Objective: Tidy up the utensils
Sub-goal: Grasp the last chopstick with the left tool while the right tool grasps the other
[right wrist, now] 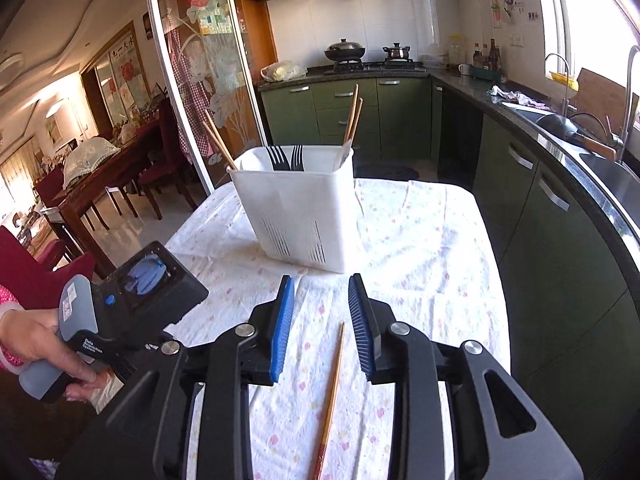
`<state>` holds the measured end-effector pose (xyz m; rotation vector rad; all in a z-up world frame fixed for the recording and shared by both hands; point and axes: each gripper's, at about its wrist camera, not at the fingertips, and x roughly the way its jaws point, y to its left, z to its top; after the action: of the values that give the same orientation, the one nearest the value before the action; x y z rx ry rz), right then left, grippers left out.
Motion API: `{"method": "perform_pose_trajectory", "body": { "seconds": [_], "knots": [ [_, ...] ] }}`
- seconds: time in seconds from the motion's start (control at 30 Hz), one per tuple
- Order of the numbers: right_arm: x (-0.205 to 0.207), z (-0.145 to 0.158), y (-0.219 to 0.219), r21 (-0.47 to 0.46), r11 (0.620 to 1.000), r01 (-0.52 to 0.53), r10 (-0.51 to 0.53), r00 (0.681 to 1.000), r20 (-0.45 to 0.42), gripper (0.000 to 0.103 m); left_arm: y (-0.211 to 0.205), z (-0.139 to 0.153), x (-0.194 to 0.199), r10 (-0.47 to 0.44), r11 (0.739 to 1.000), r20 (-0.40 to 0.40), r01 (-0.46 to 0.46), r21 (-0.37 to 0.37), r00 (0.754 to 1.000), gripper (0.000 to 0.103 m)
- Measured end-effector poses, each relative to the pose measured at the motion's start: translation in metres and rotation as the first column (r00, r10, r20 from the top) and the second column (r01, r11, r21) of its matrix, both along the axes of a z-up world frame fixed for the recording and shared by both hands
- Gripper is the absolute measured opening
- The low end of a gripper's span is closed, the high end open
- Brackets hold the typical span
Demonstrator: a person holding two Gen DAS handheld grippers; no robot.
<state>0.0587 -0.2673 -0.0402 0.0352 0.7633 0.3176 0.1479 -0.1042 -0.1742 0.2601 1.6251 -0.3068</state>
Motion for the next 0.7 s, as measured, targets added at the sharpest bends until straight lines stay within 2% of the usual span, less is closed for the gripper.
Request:
{"method": "perform_pose_trajectory", "body": {
  "seconds": [0.03, 0.07, 0.1, 0.13, 0.17, 0.23, 0.37, 0.43, 0.5, 0.6, 0.7],
  "knots": [
    [0.001, -0.004, 0.001, -0.008, 1.0, -0.013, 0.012, 0.999, -0.035, 0.031, -0.001, 0.0, 0.0, -0.003, 1.0, 0.001, 0.003, 0.004, 1.0, 0.027],
    [0.004, -0.009, 0.002, -0.018, 0.999, -0.028, 0.026, 0.997, -0.069, 0.04, -0.003, 0.0, 0.0, -0.007, 1.0, 0.002, 0.007, 0.009, 1.0, 0.027],
    [0.005, -0.013, 0.004, -0.026, 0.999, -0.042, 0.04, 0.994, -0.099, 0.05, -0.004, 0.0, -0.001, -0.009, 1.0, 0.002, 0.009, 0.012, 1.0, 0.022],
    [0.005, -0.018, 0.006, -0.036, 0.998, -0.057, 0.052, 0.99, -0.128, 0.054, -0.013, -0.002, 0.0, -0.007, 1.0, 0.001, 0.007, 0.013, 1.0, 0.015],
    [0.006, -0.022, 0.009, -0.05, 0.996, -0.071, 0.063, 0.985, -0.158, 0.057, -0.013, -0.002, 0.0, -0.001, 1.0, -0.003, 0.001, 0.011, 1.0, 0.013],
    [0.009, -0.031, 0.012, -0.068, 0.993, -0.093, 0.076, 0.972, -0.223, 0.058, -0.017, -0.005, -0.002, 0.007, 1.0, -0.008, -0.007, 0.001, 1.0, 0.007],
    [0.024, -0.057, 0.018, -0.106, 0.985, -0.135, 0.086, 0.923, -0.375, 0.059, -0.01, -0.008, 0.001, 0.016, 1.0, -0.009, -0.016, -0.013, 1.0, 0.007],
    [0.033, -0.072, 0.022, -0.145, 0.978, -0.151, 0.071, 0.891, -0.449, 0.053, -0.007, -0.009, 0.002, 0.017, 1.0, -0.006, -0.017, -0.012, 1.0, 0.007],
    [0.042, -0.09, 0.024, -0.154, 0.973, -0.171, 0.064, 0.845, -0.531, 0.031, -0.006, -0.01, 0.003, 0.014, 1.0, -0.006, -0.015, -0.01, 1.0, 0.007],
    [0.052, -0.111, 0.029, -0.19, 0.963, -0.191, 0.036, 0.791, -0.611, 0.021, -0.003, -0.008, 0.004, 0.011, 1.0, -0.004, -0.012, -0.007, 1.0, 0.007],
    [0.06, -0.123, 0.032, -0.224, 0.956, -0.19, 0.0, 0.763, -0.646, 0.021, -0.003, -0.007, 0.007, 0.012, 1.0, -0.005, -0.012, -0.005, 1.0, 0.007]
  ]
}}
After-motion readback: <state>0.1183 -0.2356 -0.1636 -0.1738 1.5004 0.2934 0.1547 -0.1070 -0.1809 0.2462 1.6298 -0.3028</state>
